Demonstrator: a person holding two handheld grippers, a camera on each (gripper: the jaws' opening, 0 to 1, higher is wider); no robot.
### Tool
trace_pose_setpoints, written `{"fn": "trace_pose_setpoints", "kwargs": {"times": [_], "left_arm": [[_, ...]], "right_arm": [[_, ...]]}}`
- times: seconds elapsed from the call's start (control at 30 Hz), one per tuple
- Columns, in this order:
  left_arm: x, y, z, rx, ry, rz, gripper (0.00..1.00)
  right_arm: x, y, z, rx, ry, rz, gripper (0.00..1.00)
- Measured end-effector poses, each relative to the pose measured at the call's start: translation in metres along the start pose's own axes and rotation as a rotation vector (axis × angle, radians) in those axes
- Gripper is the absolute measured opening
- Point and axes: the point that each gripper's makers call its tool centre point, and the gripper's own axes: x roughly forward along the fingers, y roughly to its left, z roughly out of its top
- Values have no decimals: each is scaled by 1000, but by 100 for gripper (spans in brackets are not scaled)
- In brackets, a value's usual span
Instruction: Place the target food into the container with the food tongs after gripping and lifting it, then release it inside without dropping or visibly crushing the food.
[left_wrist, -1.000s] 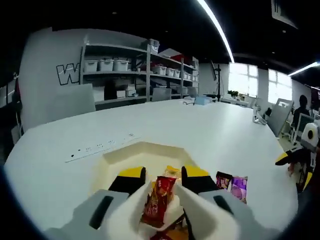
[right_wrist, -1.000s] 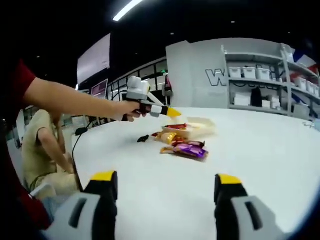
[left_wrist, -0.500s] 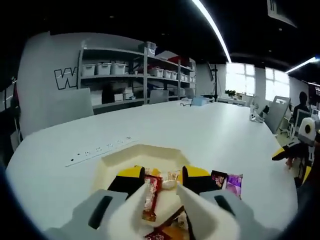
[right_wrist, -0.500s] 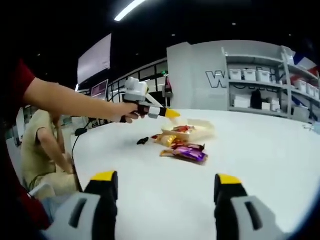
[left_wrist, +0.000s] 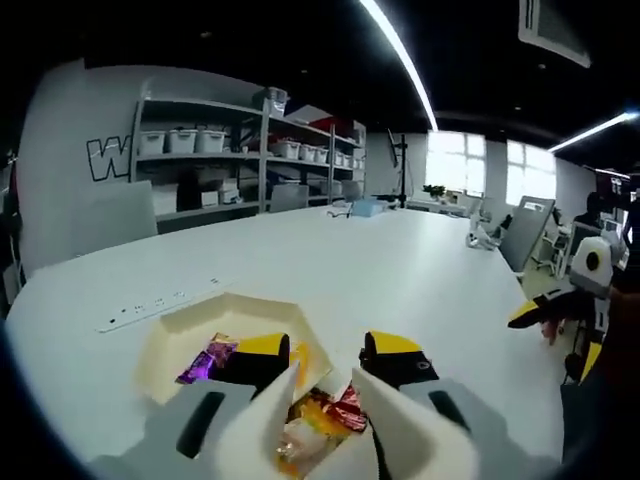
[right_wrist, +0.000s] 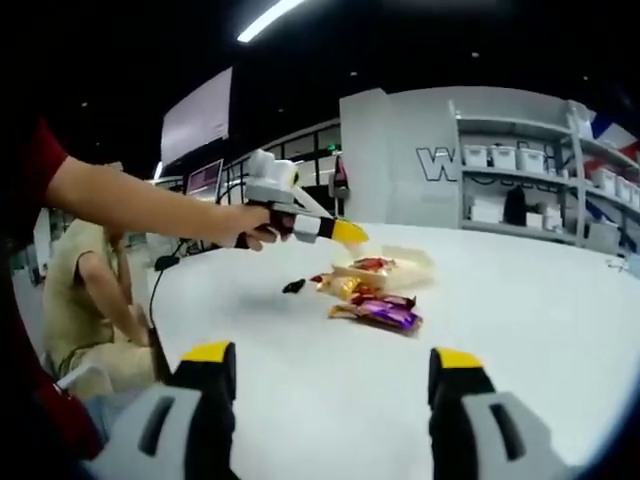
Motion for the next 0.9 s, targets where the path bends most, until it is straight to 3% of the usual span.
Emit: {"fn": "trace_pose_setpoints", "kwargs": {"times": [0.2, 0.33, 0.43, 0.83, 0.9], "left_arm": [[8, -35, -11, 15, 31, -88, 28], [10, -53, -6, -1, 0, -165, 29], [14, -58, -14, 23, 37, -168, 29], [27, -80, -30, 32, 78, -214, 29], [33, -70, -30, 43, 88, -218, 29]], "right_arm": [[-1, 2, 7, 9, -24, 9, 77], [-3, 1, 8, 19, -31, 10, 77], [-3, -1, 2, 20, -19, 11, 77], [-6, -10, -2, 16, -8, -3, 77], [-7, -12, -2, 19, -5, -5, 78]]}}
